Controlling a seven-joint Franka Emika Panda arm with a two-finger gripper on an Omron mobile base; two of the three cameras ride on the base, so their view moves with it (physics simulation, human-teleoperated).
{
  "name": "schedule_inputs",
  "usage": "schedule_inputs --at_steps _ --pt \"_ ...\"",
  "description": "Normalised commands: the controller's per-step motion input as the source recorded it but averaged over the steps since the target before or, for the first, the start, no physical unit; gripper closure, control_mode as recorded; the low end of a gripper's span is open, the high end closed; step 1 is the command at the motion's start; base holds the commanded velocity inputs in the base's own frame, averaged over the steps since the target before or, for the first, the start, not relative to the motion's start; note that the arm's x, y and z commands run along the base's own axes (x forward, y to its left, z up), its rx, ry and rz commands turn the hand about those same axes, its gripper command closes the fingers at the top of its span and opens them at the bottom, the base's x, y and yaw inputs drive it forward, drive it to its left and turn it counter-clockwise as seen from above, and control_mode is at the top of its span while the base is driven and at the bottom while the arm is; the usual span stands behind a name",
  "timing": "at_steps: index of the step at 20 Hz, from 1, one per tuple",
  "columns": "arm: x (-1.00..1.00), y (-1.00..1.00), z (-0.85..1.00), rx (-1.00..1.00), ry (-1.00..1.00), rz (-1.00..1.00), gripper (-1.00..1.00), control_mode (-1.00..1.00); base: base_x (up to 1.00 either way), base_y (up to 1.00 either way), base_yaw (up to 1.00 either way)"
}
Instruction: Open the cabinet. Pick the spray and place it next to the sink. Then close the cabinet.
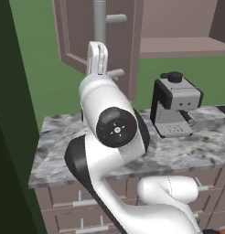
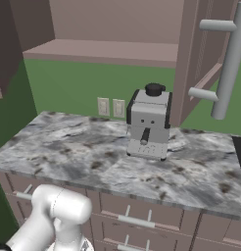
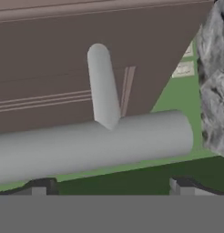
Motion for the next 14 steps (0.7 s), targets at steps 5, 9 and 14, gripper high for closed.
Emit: schedule_inputs --at_steps 5,9,14 --pt "0.01 -0.75 0.12 0.08 0.00 -0.07 -1.00 -1.00 0.00 0.00 0.00" --pt "0.12 -0.73 0.04 0.10 0.00 -0.03 -1.00 -1.00 0.00 0.00 0.00" --pt "0.25 -0.70 0.00 0.10 0.00 0.00 -1.00 -1.00 0.00 0.00 0.00"
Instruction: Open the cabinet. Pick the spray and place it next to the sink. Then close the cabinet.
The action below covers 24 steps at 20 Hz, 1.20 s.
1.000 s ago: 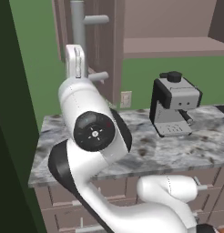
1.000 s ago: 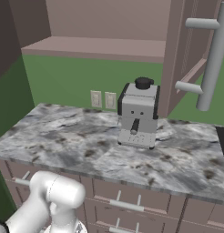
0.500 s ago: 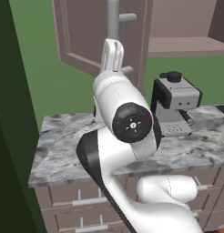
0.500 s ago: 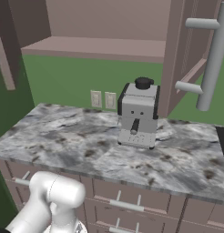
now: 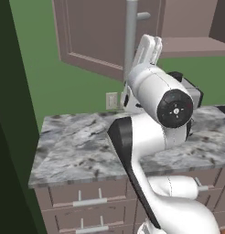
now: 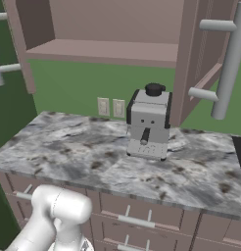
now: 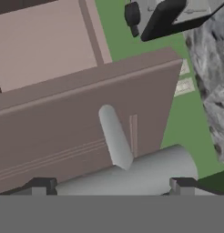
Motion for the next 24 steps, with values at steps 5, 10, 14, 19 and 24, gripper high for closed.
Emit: schedule_inputs --at_steps 5,10,14,19,24 --pt "0.42 -0.65 0.00 0.09 0.02 0.00 -1.00 -1.00 0.00 0.00 0.00" --pt "0.63 -0.54 0.00 0.08 0.07 0.00 -1.00 -1.00 0.00 0.00 0.00" --pt "0.78 -0.43 0.00 0.08 0.09 0.00 -1.00 -1.00 0.00 0.00 0.00" --pt "0.89 -0.37 0.00 0.09 0.10 0.01 -1.00 -1.00 0.00 0.00 0.00" --pt "0.91 -0.35 0.00 0.10 0.08 0.01 -1.00 -1.00 0.00 0.00 0.00"
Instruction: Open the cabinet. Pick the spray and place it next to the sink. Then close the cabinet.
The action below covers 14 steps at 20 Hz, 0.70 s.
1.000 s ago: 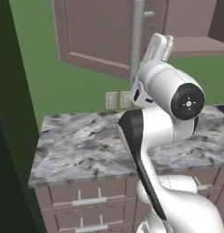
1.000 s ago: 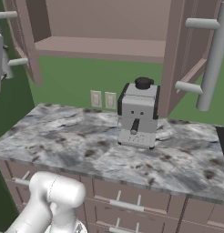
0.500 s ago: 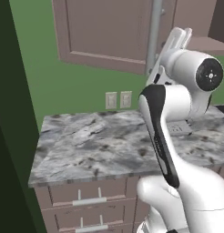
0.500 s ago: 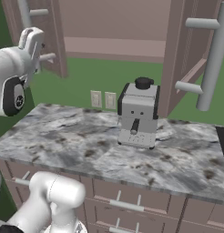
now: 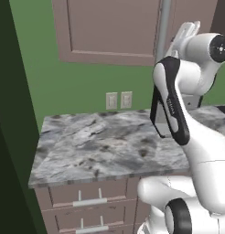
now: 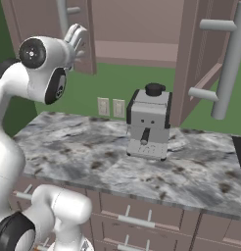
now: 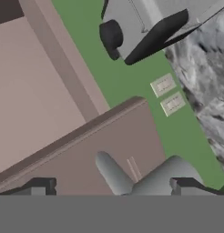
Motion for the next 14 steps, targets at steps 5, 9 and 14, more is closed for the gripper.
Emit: schedule_inputs --at_steps 5,9,14 --pt "0.79 -0.24 0.00 0.12 0.01 0.05 -1.00 -1.00 0.00 0.00 0.00" --pt "0.54 -0.03 -0.01 0.04 -0.07 0.03 -1.00 -1.00 0.00 0.00 0.00" --pt "0.58 0.00 -0.01 0.07 -0.09 0.01 -1.00 -1.00 0.00 0.00 0.00"
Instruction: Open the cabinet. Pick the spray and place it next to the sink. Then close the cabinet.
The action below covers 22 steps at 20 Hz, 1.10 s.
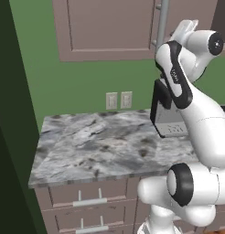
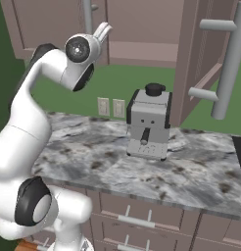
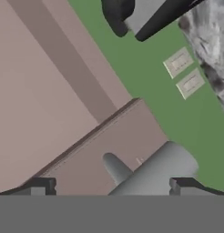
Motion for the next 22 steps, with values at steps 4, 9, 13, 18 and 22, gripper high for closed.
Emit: schedule_inputs --at_steps 4,9,13,18,22 --pt "0.61 0.01 -0.03 0.15 -0.04 0.04 -1.00 -1.00 0.00 0.00 0.00" --pt "0.59 0.00 -0.02 0.15 -0.02 0.07 -1.00 -1.00 0.00 0.00 0.00" --pt "0.43 0.10 -0.15 0.12 0.00 0.09 -1.00 -1.00 0.00 0.00 0.00" --pt "0.27 0.30 -0.28 0.06 0.00 0.07 -1.00 -1.00 0.00 0.00 0.00" --pt "0.03 0.25 -0.14 0.00 -0.06 0.03 -1.00 -1.00 0.00 0.00 0.00"
